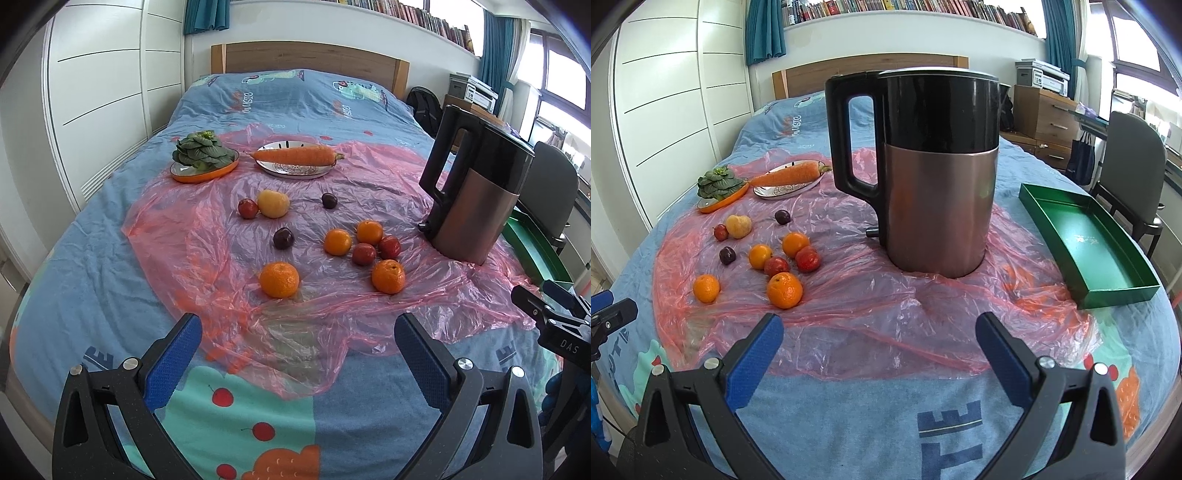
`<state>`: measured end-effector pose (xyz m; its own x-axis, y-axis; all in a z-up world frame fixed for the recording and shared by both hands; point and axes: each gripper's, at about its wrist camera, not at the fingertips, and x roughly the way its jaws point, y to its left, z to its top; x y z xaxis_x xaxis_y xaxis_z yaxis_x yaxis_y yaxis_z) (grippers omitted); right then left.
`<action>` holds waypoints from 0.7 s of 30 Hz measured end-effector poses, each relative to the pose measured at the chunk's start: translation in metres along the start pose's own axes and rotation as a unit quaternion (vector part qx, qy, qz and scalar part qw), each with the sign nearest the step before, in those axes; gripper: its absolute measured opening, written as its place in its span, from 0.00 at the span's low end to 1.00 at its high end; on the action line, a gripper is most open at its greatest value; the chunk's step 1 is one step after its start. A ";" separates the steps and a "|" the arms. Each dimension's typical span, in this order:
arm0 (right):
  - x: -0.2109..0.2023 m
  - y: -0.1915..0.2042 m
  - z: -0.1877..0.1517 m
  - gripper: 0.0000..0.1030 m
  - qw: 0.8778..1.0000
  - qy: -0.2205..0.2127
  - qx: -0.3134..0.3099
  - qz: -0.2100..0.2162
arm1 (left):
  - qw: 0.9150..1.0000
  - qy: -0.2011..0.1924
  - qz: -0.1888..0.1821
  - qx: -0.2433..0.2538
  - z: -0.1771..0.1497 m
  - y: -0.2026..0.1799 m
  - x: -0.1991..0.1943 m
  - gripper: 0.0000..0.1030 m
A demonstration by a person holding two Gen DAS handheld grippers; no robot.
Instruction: Organize fruits
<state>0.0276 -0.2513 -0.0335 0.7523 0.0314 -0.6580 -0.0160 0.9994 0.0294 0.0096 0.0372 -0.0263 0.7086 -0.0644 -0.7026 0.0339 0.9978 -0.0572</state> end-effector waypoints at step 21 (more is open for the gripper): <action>0.079 0.080 0.012 1.00 0.990 0.052 -0.063 0.119 | 0.999 0.039 0.020 -0.028 0.020 0.036 0.076 0.99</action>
<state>0.0941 -0.1689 -0.0739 0.6451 0.2596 -0.7186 -0.2715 0.9570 0.1020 0.0787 0.0681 -0.0671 0.6515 -0.0272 -0.7582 -0.0351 0.9972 -0.0659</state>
